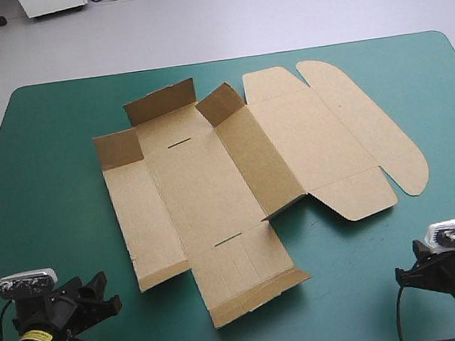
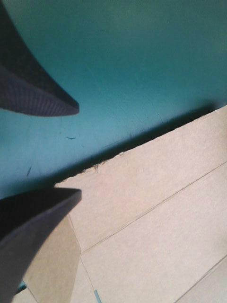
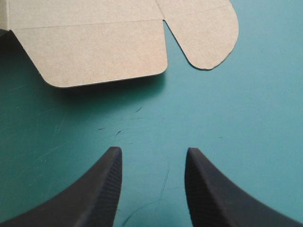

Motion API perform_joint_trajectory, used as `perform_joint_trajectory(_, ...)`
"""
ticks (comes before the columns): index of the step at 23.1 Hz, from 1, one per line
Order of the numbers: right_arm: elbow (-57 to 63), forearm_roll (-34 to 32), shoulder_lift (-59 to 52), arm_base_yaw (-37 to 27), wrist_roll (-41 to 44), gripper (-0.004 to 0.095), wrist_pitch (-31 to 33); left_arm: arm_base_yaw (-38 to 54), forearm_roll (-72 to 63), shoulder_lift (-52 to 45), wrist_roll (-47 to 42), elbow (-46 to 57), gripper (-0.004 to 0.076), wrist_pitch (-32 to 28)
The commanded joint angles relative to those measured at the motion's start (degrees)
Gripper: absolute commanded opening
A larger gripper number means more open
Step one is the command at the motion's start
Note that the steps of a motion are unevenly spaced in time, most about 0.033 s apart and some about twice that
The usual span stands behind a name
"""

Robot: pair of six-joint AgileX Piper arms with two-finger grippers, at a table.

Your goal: Fold the box

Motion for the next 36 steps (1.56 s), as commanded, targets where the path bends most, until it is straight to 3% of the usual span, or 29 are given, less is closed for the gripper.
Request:
perform_joint_trajectory(1, -2.0, -0.2, 0.6, -0.5, -0.2, 0.0399, -3.4, 0.1, -1.5, 0.9, -0.3, -1.3, 0.0341, -3.3)
perform_joint_trajectory(12, -2.4, -0.2, 0.6, -0.5, -3.3, 0.0403, -3.4, 0.1, -2.1, 1.8, -0.3, -1.3, 0.0344, -2.9)
perform_joint_trajectory(18, -8.9, -0.1, 3.6, -0.5, -2.2, 0.0539, -4.8, 0.1, -3.4, 13.8, -0.3, -11.4, 0.0367, -3.6)
perform_joint_trajectory(22, -13.5, 0.6, 10.0, -0.5, -2.0, 0.0542, -7.3, 0.1, -5.4, 23.6, 0.3, -18.2, 0.0367, -0.4)
perform_joint_trajectory(26, -18.6, 1.4, 17.0, -0.5, -2.0, 0.0541, -5.5, 0.1, -5.4, 30.8, -1.5, -19.2, 0.0367, 2.2)
perform_joint_trajectory(36, -28.0, 2.0, 25.8, -0.5, -2.0, 0.0541, -4.5, 3.2, -9.8, 33.8, -1.9, -17.1, 0.0367, 1.6)
